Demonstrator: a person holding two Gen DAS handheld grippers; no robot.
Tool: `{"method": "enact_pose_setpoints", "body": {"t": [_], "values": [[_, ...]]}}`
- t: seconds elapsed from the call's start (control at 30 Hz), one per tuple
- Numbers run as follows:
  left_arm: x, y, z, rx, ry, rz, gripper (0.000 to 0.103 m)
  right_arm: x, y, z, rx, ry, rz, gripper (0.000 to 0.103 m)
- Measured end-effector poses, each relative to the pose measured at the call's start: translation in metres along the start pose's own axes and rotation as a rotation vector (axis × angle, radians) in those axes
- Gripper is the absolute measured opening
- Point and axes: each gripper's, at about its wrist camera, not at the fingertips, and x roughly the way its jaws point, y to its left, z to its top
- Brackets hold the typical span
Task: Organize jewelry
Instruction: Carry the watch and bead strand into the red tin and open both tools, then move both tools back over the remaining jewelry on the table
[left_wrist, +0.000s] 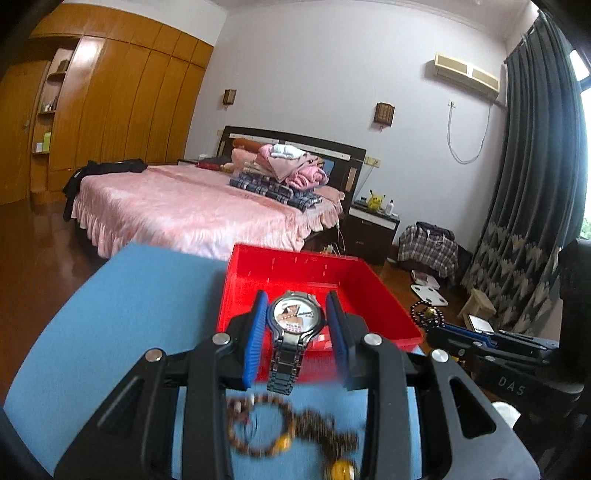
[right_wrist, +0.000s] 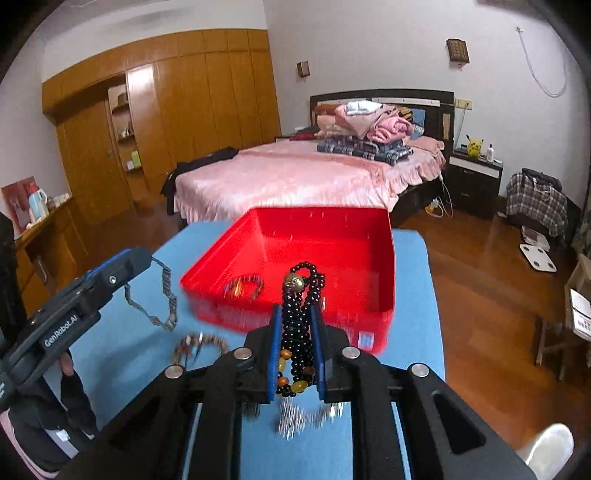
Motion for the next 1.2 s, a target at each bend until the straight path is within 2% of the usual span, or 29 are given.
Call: {"method": "enact_pose_setpoints", "body": {"t": [0.2,0.5,0.53,0.57,0.6,0.67,0.7,0.77,0.8,0.87,0.9,1.0,1.07,1.2], "values": [[0.050,-0.005,0.015,0.039,0.015,0.012,0.030,0.049,-0.012,0.024,0.023,0.019,0.008,0.015],[0.102,0.008,0.015,0.034,0.085,0.033,0.031,0.099,-0.026,0.024,0.061,0.060,0.000,0.016],[0.108,0.009,0.014,0.036,0.106,0.028,0.031,0.101,-0.027,0.023,0.067,0.055,-0.004,0.020],[0.112,0.011,0.014,0.038,0.124,0.025,0.031,0.103,-0.029,0.022,0.076,0.053,0.002,0.032],[0.115,0.012,0.014,0.038,0.136,0.028,0.032,0.104,-0.031,0.021,0.080,0.057,0.001,0.036],[0.113,0.016,0.016,0.041,0.128,0.032,0.035,0.103,-0.032,0.019,0.076,0.056,-0.016,0.038],[0.110,0.018,0.017,0.044,0.118,0.036,0.041,0.101,-0.031,0.018,0.077,0.052,-0.018,0.039],[0.102,0.021,0.022,0.039,0.098,0.035,0.048,0.092,-0.033,0.015,0.086,0.027,-0.028,0.052],[0.096,0.022,0.023,0.041,0.090,0.038,0.055,0.085,-0.033,0.013,0.086,0.012,-0.031,0.054],[0.085,0.023,0.025,0.049,0.073,0.048,0.068,0.073,-0.031,0.010,0.086,-0.009,-0.043,0.075],[0.076,0.023,0.026,0.056,0.060,0.051,0.073,0.063,-0.029,0.006,0.087,-0.029,-0.057,0.080],[0.057,0.026,0.024,0.061,0.050,0.068,0.085,0.046,-0.025,-0.003,0.081,-0.047,-0.062,0.085],[0.045,0.030,0.019,0.052,0.057,0.071,0.085,0.036,-0.025,-0.011,0.093,-0.049,-0.070,0.090],[0.024,0.034,0.006,0.051,0.069,0.092,0.089,0.020,-0.021,-0.029,0.113,-0.045,-0.077,0.094]]}}
